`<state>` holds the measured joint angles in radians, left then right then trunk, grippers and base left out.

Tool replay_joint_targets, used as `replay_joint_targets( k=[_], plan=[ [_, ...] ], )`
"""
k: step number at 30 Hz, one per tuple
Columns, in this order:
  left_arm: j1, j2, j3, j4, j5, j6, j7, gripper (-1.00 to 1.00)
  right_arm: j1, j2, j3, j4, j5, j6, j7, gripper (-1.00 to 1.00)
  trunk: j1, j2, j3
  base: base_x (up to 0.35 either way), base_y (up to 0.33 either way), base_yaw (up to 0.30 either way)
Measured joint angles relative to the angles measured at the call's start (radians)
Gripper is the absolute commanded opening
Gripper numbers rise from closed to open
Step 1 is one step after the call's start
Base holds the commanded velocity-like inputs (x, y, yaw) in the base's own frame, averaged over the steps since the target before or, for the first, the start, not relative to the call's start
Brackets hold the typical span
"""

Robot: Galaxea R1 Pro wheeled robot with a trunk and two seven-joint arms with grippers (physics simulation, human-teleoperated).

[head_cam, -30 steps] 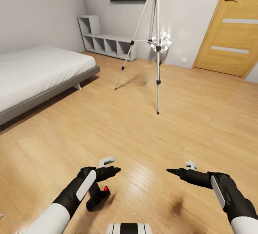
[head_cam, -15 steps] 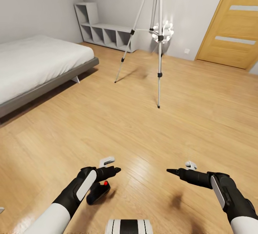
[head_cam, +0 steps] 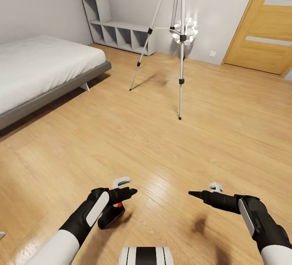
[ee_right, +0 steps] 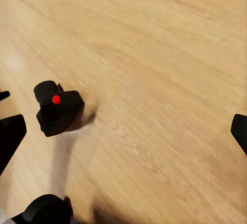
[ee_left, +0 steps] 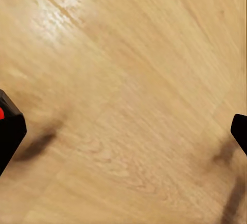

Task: Attach the digital camera to the camera tripod in the bedroom.

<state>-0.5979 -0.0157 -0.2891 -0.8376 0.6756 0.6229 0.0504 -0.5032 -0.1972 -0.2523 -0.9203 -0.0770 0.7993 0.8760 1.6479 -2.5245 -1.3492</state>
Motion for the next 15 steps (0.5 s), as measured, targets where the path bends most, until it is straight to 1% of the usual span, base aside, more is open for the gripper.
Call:
replay_joint_targets(
  k=[7,10,15],
  plan=[
    [0.0,0.0,-0.002,-0.009,-0.001,0.001,0.001,1.0,0.0,0.001,0.0,0.0,0.0,-0.001,0.0,1.0,0.0,0.0,0.0,-0.012,0.012,0.0],
    [0.0,0.0,-0.002,-0.011,-0.005,0.001,0.001,1.0,0.0,0.001,0.0,0.0,-0.001,-0.001,0.0,1.0,0.0,0.0,0.0,-0.108,0.121,0.0],
    [0.0,0.0,-0.001,-0.01,-0.007,0.0,0.001,1.0,0.0,0.001,0.0,0.0,-0.001,-0.001,0.0,1.0,0.0,0.0,0.0,-0.156,0.188,0.0]
  ],
)
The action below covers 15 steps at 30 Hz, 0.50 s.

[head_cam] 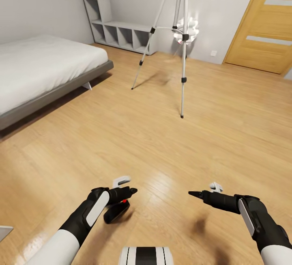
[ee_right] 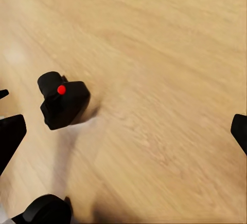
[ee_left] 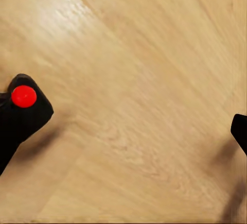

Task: Attach the digital camera to the camera tripod in the bedroom.

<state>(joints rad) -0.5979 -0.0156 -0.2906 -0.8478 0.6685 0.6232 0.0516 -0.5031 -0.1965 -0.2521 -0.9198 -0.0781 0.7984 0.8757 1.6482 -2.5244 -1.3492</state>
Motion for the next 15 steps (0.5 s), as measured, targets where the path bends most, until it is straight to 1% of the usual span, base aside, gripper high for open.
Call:
replay_joint_targets(
  k=[5,15],
  plan=[
    [0.0,0.001,0.0,-0.001,-0.001,0.001,0.0,1.0,0.0,0.0,0.0,0.0,0.0,-0.001,0.0,1.0,0.0,0.0,0.0,-0.068,0.087,0.0],
    [0.0,0.004,-0.001,0.0,-0.002,-0.003,0.0,1.0,0.0,0.0,0.0,0.0,0.001,-0.003,0.0,1.0,0.0,0.0,0.0,-0.01,0.013,0.0]
  ],
)
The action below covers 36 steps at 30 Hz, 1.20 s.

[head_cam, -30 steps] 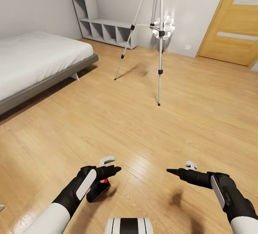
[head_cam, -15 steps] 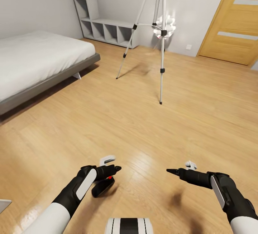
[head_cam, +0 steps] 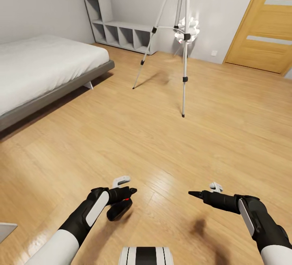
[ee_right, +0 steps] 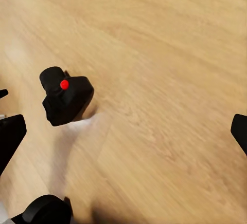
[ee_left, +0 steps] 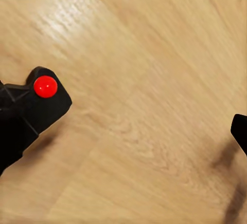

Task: Attach the digital camera to the camera tripod in the bedroom.

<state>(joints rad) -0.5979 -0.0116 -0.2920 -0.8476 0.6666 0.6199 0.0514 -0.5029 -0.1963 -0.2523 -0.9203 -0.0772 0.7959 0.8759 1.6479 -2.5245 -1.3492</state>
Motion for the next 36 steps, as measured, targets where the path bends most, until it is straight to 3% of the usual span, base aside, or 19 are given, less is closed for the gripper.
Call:
replay_joint_targets(
  k=[7,18,36],
  plan=[
    [0.0,-0.001,0.0,0.0,-0.001,-0.005,0.001,1.0,0.0,0.0,0.0,0.0,0.0,-0.001,0.0,1.0,0.0,0.0,0.0,-0.001,0.116,0.0],
    [0.0,0.0,0.0,0.003,-0.003,-0.003,0.002,1.0,0.0,0.001,0.0,0.001,0.0,-0.002,-0.002,1.0,0.0,0.0,0.0,0.0,0.287,0.0],
    [0.0,0.0,-0.001,0.008,-0.001,0.003,0.002,1.0,0.0,0.002,0.0,0.0,0.001,-0.002,-0.003,1.0,0.0,0.0,0.0,0.0,0.021,0.0]
  ],
)
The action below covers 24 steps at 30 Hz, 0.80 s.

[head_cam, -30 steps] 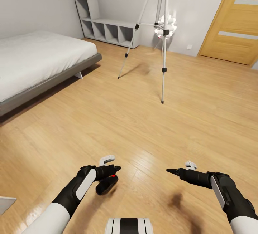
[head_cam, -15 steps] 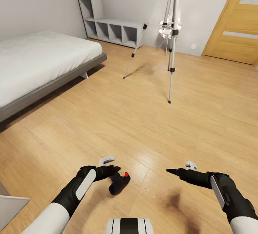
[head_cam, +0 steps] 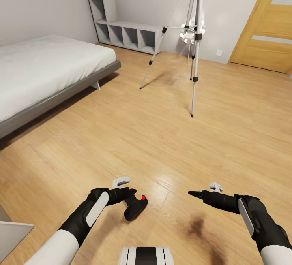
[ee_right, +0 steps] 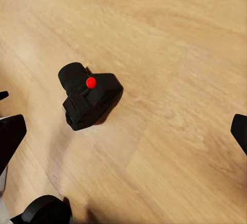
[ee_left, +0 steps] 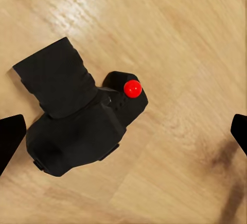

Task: Attach the digital camera to the camera tripod in the bedroom.

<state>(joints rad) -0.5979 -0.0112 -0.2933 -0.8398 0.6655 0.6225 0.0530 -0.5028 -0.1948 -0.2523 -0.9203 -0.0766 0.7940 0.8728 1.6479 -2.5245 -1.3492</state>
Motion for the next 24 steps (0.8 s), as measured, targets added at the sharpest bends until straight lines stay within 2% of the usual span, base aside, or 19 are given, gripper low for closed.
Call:
replay_joint_targets(
  k=[13,24],
  plan=[
    [0.0,-0.001,0.0,0.002,0.0,0.0,0.0,1.0,0.0,0.0,0.0,0.0,0.0,0.0,-0.001,1.0,0.0,0.0,0.0,0.0,0.0,0.0],
    [0.0,-0.001,0.0,0.002,0.0,0.0,0.0,1.0,0.0,0.0,0.0,0.0,0.0,0.0,-0.001,1.0,0.005,-0.003,-0.042,0.0,0.0,0.0]
  ],
)
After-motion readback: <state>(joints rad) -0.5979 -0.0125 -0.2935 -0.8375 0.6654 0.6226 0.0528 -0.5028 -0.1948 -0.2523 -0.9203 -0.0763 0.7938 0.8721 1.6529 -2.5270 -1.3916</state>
